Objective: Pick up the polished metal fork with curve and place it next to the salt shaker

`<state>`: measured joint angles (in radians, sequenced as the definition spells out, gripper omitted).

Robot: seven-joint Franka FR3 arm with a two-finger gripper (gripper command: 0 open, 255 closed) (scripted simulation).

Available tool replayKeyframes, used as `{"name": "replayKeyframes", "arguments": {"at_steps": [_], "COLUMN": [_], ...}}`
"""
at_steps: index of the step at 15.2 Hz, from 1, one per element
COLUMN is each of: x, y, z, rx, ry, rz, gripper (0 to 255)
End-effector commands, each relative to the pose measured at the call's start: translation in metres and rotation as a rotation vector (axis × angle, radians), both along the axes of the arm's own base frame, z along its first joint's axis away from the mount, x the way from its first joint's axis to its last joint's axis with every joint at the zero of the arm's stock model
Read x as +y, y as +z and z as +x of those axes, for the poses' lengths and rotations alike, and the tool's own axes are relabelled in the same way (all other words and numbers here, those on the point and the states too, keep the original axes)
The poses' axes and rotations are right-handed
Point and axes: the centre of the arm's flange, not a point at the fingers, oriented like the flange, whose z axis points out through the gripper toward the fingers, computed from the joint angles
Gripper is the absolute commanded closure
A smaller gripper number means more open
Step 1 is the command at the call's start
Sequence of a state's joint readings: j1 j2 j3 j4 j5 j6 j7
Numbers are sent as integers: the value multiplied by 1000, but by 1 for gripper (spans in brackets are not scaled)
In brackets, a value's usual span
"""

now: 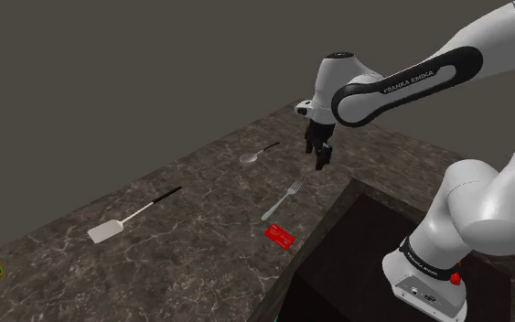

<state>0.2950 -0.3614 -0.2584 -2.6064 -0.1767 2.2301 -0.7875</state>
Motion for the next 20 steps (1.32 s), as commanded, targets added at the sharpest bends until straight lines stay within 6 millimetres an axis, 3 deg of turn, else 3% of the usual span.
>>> {"name": "replayKeyframes", "arguments": {"at_steps": [1,7,15,20], "x": [13,52,52,52], "y": [-26,-91,-135,-135], "z": [9,25,25,25], "rx": [-2,-4,-4,-4], "ry": [118,451,467,467], "rz": [1,5,6,6], "gripper": [0,0,0,0]}}
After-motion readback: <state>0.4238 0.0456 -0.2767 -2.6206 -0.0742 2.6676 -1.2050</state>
